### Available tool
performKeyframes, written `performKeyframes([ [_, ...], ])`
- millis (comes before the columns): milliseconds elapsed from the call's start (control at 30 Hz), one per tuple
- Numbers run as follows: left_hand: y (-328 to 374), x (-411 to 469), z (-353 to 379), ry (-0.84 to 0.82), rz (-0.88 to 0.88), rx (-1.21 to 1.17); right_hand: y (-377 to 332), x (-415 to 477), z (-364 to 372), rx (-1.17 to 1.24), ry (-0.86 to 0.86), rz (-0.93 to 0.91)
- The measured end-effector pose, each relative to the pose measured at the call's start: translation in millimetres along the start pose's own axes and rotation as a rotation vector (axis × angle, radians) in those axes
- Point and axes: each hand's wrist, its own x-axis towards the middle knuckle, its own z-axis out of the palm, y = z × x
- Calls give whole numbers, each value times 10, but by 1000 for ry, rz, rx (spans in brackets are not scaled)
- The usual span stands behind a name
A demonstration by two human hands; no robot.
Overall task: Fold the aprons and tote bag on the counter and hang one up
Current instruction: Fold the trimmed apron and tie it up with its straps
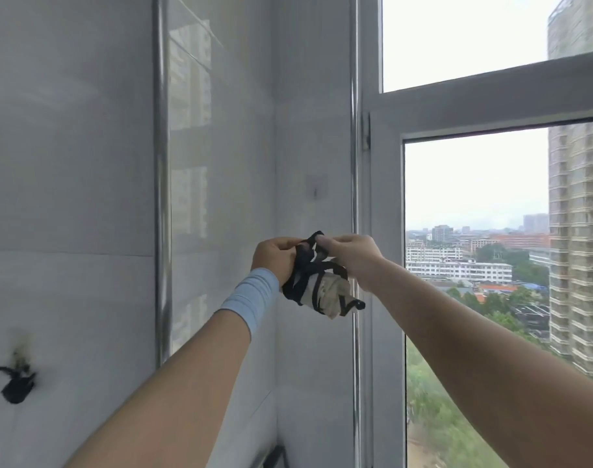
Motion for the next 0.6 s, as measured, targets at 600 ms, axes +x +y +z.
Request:
performKeyframes([
  [600,421,1076,323,136,234,264,-601,1203,109,-655,436,-409],
])
